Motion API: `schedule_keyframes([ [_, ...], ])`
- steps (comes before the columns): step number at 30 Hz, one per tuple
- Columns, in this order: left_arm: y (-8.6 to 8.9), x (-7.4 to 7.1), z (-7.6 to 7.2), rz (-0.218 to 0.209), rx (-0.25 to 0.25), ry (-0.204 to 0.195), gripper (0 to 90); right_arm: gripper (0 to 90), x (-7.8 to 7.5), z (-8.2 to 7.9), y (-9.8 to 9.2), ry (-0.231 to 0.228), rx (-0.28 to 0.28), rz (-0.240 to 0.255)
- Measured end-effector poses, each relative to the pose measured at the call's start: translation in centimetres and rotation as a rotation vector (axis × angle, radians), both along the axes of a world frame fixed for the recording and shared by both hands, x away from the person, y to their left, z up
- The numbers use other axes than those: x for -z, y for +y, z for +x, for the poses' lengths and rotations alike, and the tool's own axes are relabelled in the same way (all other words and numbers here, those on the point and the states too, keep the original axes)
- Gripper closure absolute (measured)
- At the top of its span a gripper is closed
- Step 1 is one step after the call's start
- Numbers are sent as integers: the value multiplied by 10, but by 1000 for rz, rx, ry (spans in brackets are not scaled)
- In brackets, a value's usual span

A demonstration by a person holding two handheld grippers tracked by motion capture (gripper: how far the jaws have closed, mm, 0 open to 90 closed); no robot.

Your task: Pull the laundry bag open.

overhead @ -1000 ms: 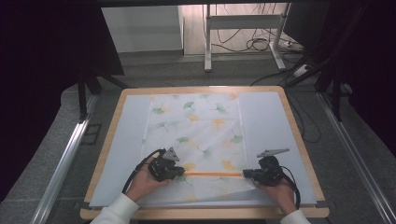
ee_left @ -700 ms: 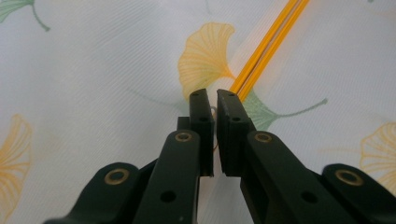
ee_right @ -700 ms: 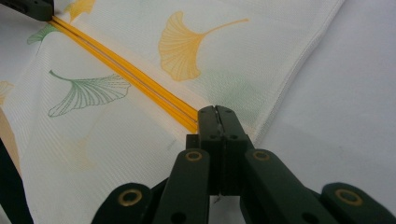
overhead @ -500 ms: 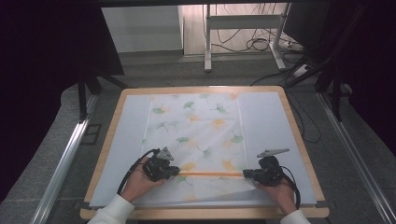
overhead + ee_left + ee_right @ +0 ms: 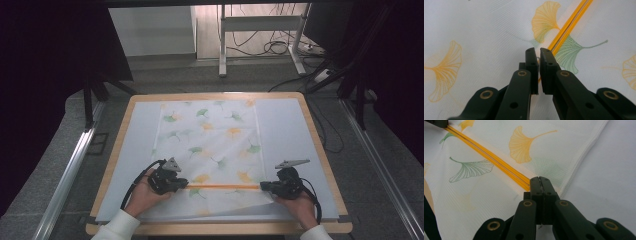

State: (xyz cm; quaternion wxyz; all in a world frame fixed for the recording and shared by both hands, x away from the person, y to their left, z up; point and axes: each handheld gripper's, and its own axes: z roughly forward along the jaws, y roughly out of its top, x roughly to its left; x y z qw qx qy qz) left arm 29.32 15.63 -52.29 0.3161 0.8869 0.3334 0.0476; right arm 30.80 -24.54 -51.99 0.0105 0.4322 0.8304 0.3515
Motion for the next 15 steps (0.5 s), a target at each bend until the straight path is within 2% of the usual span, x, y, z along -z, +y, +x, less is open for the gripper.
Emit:
schedule_keyframes([
  [5,5,1,-1,15,-11,-2,861,899,0,0,0,0,-1,0],
  [8,9,1,-2,2,-17,3,861,900,0,0,0,-1,-1,0],
  [15,9,1,-3,2,-15,4,860,899,0,0,0,-1,-1,-1],
])
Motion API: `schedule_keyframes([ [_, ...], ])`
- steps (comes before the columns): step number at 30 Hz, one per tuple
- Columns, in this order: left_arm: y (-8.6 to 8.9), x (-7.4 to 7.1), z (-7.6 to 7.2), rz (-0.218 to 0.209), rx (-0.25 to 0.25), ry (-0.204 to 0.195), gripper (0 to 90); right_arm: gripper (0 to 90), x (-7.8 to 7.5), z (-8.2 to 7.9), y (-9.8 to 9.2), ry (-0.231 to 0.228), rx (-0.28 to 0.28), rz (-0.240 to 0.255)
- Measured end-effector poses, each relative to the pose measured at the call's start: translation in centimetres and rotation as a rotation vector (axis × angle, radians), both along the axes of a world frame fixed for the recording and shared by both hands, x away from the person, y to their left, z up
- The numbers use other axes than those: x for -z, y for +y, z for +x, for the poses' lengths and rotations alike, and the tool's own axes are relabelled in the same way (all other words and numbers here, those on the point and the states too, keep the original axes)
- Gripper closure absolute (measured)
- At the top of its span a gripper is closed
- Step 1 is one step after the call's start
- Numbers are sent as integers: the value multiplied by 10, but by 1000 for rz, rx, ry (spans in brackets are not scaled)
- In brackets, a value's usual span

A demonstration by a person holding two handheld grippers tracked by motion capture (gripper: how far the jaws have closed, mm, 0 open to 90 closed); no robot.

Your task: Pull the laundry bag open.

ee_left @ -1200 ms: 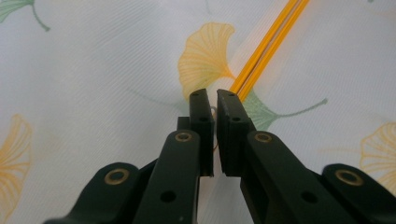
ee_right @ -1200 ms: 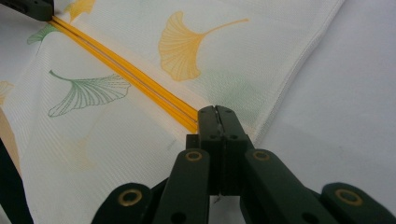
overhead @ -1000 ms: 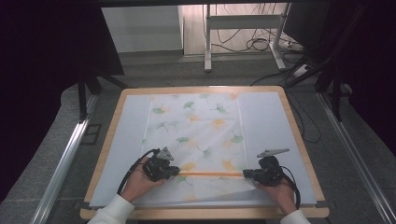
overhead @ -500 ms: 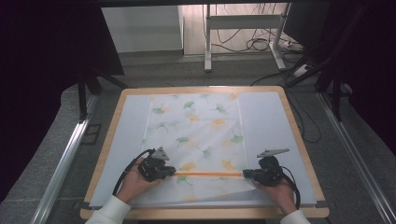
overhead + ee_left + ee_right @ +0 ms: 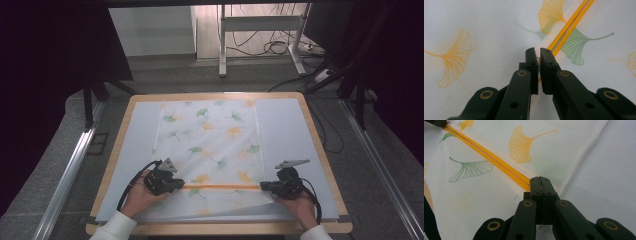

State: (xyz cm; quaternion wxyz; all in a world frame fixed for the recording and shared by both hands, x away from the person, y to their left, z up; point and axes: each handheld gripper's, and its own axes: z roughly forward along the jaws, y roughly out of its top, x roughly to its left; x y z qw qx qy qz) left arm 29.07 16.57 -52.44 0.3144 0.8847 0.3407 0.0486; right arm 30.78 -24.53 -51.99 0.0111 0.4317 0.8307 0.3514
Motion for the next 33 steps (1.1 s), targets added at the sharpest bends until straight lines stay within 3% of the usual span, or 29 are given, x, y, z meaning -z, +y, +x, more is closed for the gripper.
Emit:
schedule_keyframes([
  [15,3,0,0,19,-6,-1,861,899,0,0,0,-1,0,0],
  [33,26,1,-4,12,-49,12,862,899,0,0,0,-2,0,-1],
])
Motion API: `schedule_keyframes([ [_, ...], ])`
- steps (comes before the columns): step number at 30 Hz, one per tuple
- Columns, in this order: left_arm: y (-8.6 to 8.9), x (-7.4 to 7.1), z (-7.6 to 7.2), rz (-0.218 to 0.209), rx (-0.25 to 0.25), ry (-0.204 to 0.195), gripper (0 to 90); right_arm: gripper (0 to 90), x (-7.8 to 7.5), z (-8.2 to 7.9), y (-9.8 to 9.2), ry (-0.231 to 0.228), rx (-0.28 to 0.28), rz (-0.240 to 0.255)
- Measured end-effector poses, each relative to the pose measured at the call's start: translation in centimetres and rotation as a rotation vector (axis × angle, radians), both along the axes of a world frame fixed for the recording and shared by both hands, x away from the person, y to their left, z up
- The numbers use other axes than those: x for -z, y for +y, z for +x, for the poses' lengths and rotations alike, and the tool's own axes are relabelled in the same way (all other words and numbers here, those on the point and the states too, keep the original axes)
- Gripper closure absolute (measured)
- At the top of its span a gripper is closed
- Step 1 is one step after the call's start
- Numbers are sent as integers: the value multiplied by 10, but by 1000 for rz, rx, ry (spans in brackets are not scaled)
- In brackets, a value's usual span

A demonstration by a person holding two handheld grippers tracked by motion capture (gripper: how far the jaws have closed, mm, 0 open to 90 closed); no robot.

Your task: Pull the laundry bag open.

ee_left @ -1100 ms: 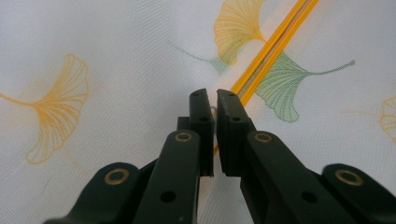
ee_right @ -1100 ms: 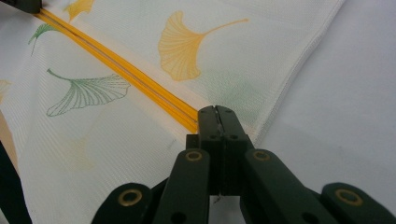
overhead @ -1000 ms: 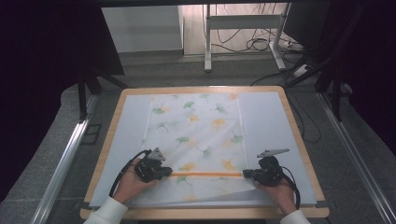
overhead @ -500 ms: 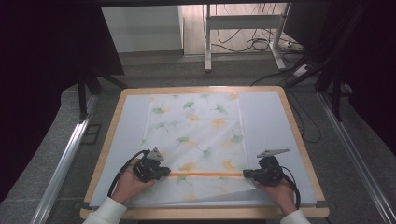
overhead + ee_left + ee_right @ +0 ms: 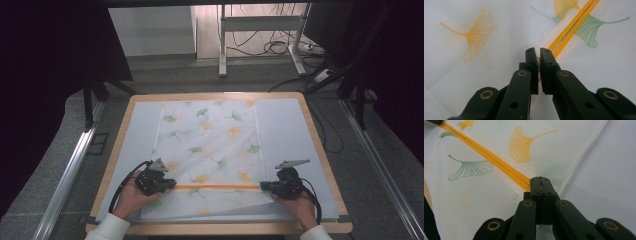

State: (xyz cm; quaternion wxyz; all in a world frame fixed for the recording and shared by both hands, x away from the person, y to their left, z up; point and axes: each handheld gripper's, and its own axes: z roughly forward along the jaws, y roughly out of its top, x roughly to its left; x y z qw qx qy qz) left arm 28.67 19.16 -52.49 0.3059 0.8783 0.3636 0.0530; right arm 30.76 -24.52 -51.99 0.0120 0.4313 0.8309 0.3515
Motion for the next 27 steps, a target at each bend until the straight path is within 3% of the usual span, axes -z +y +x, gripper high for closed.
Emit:
schedule_keyframes([
  [20,25,0,-7,-11,-54,-2,862,899,0,0,0,-1,0,-3],
  [27,27,-1,-7,-8,-49,0,862,899,0,0,0,0,0,-3],
])
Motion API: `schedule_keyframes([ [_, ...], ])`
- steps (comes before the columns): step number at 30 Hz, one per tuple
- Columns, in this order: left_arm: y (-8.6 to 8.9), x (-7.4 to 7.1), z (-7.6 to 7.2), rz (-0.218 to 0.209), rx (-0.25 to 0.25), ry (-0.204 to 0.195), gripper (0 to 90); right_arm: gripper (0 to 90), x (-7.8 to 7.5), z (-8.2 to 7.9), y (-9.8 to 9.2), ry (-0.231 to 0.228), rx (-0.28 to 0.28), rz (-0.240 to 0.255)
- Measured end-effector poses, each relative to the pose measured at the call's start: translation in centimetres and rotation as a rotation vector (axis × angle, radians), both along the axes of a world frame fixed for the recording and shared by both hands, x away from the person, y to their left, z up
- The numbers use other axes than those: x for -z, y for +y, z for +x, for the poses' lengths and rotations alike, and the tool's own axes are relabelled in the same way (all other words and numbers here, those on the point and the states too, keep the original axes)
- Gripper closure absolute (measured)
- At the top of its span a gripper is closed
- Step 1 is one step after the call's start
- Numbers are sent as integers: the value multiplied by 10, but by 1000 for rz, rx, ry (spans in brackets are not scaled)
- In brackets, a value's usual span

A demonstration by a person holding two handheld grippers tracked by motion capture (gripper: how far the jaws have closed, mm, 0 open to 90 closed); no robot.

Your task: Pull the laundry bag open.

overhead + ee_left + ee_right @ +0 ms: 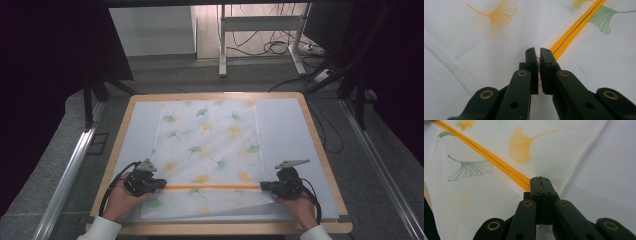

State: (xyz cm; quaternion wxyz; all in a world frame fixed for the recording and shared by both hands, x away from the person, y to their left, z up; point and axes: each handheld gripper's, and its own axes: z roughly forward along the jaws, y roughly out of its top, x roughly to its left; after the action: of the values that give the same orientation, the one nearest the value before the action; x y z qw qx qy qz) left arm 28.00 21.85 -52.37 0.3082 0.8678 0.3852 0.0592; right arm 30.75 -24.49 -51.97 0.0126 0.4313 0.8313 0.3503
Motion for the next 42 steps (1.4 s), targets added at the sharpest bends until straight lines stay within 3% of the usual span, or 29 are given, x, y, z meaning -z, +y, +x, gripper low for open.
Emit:
schedule_keyframes([
  [22,26,3,-4,12,-53,6,863,899,0,0,0,0,0,-1],
  [28,37,4,-6,-2,-73,10,863,899,0,0,0,0,0,-1],
  [42,44,3,-10,-34,-85,8,860,899,0,0,0,0,-1,-1],
])
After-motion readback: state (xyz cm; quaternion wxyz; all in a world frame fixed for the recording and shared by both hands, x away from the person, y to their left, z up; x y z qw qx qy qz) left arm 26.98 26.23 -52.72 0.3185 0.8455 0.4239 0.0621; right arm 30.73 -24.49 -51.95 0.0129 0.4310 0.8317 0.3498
